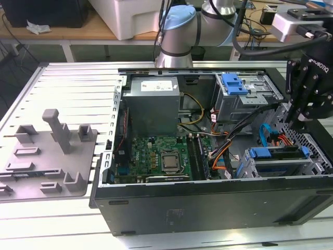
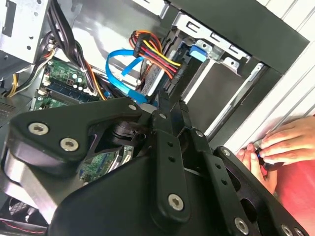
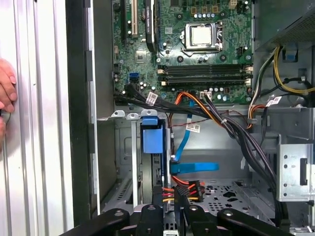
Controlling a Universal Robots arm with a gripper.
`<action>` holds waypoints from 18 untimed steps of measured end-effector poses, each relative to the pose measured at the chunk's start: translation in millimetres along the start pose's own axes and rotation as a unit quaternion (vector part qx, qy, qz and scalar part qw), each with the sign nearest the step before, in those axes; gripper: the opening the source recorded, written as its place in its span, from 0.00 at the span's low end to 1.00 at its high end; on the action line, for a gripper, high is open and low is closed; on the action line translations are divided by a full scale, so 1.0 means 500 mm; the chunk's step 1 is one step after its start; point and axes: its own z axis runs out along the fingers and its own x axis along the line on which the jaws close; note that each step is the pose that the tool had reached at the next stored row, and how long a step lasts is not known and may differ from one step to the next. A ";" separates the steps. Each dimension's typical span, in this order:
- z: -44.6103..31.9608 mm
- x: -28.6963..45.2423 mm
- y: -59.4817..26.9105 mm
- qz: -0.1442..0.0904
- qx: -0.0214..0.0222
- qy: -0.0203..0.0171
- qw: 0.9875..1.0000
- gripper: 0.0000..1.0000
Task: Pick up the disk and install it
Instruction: 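Insert the second disk wire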
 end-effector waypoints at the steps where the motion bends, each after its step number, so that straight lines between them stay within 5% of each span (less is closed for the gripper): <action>1: 0.001 -0.001 0.003 0.000 0.000 0.000 1.000 0.24; 18: 0.018 -0.004 0.041 0.000 0.003 0.000 1.000 0.24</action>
